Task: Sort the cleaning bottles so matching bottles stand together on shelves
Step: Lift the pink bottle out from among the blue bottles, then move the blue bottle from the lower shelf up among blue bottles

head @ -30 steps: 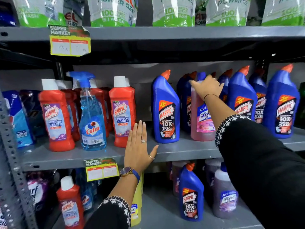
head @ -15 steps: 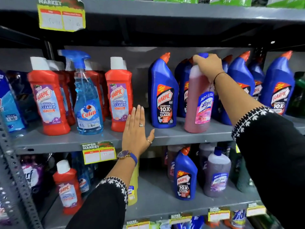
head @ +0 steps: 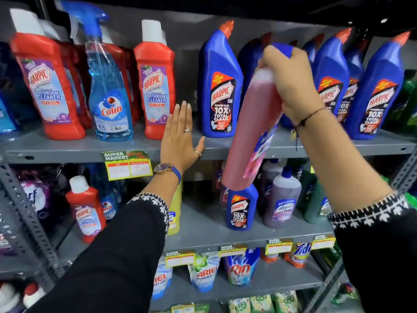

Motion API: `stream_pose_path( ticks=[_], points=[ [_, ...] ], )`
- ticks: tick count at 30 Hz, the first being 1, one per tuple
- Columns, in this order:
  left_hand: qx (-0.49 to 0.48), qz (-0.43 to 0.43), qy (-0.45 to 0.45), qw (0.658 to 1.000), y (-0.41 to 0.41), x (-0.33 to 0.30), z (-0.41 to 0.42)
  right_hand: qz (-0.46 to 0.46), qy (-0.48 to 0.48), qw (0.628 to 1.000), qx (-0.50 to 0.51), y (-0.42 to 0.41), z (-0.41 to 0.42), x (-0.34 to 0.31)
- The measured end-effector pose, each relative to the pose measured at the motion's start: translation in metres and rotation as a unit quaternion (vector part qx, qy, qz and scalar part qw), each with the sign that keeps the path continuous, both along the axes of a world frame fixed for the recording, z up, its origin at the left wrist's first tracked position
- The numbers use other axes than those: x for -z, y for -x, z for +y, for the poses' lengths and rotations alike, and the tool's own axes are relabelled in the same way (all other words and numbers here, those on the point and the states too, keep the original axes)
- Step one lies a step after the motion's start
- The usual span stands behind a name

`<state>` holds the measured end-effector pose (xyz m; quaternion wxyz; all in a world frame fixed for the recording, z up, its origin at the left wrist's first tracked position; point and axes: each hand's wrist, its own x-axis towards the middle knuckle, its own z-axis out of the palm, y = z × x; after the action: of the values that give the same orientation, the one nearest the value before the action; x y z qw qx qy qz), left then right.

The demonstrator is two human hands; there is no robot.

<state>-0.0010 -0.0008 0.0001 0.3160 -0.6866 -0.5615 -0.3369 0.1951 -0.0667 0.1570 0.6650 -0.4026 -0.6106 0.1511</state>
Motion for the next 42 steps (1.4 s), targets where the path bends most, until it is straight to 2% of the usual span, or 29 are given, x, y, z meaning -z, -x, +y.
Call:
stream_pose_path(
  ticks=[5, 10, 14, 25, 31, 33, 35, 38, 40, 42],
  points=[
    [-0.014, 0.007, -0.013, 1.0, 0.0, 0.001, 0.002, 0.013, 0.073, 0.997, -0.008, 0.015, 0.01, 0.109],
    [0.007, 0.007, -0.033, 0.999, 0.0, 0.002, 0.004, -0.085, 0.063, 0.994, -0.008, 0.044, 0.018, 0.227],
    [0.01, 0.009, -0.044, 0.999, 0.0, 0.003, 0.006, -0.076, 0.102, 0.992, -0.013, 0.062, 0.045, 0.275],
    [0.001, 0.028, -0.073, 0.997, 0.001, 0.005, 0.01, -0.111, 0.185, 0.976, 0.016, 0.086, 0.115, 0.305],
    [0.004, 0.023, -0.074, 0.997, 0.001, 0.005, 0.009, -0.151, 0.14, 0.978, 0.012, 0.085, 0.115, 0.311],
    [0.002, 0.025, -0.071, 0.997, 0.0, 0.006, 0.01, -0.157, 0.093, 0.981, 0.071, 0.073, 0.112, 0.32],
    [-0.002, 0.03, -0.073, 0.997, 0.001, 0.006, 0.01, -0.117, 0.075, 0.976, 0.17, 0.057, 0.109, 0.328],
    [-0.003, 0.031, -0.078, 0.996, 0.001, 0.006, 0.011, -0.007, 0.125, 0.949, 0.288, 0.031, 0.113, 0.326],
    [0.0, 0.028, -0.077, 0.997, 0.001, 0.007, 0.011, 0.044, 0.202, 0.928, 0.311, 0.015, 0.119, 0.32],
    [0.001, 0.026, -0.073, 0.997, 0.001, 0.007, 0.011, 0.034, 0.27, 0.917, 0.292, 0.007, 0.125, 0.316]
  ],
)
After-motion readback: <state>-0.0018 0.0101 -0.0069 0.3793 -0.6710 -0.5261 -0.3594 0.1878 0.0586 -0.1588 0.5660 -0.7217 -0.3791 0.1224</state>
